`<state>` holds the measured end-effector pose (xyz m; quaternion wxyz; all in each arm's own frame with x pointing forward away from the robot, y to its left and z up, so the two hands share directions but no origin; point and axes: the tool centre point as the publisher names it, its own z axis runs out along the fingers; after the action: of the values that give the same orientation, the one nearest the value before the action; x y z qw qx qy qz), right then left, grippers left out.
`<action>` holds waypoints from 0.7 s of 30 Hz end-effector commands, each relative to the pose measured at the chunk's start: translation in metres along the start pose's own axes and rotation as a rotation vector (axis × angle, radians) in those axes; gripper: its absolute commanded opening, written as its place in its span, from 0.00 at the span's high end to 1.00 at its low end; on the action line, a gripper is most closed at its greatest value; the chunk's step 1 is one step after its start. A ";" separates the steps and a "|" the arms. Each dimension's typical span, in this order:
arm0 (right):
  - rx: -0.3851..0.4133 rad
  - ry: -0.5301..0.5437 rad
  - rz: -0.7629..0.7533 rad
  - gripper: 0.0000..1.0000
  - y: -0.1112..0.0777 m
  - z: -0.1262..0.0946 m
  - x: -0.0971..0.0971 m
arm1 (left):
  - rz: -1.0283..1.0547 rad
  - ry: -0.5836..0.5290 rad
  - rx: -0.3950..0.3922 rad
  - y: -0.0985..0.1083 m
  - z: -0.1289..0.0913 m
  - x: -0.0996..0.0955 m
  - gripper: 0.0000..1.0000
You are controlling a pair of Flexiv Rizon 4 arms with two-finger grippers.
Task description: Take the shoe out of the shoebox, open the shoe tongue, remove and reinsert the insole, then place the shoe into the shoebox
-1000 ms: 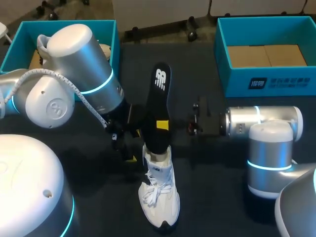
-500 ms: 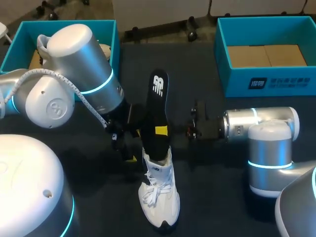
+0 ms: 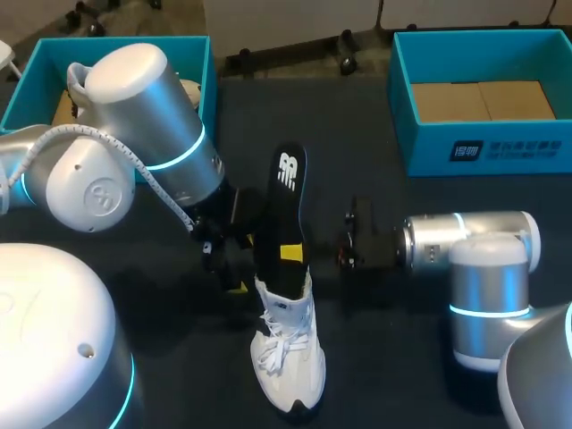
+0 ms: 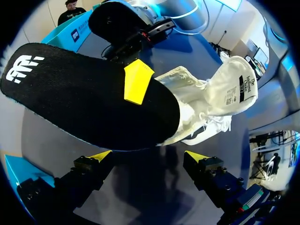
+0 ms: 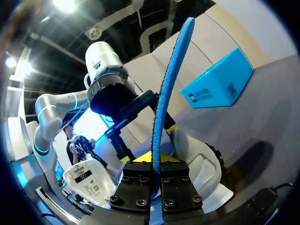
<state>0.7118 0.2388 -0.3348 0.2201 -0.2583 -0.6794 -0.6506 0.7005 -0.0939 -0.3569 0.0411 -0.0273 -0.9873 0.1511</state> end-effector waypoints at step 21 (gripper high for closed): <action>0.032 0.034 0.069 1.00 -0.034 0.001 0.010 | 0.001 0.000 -0.001 0.000 0.002 0.000 0.00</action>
<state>0.6860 0.2369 -0.3465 0.2574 -0.2677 -0.6779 -0.6344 0.7005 -0.0939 -0.3569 0.0411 -0.0273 -0.9873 0.1511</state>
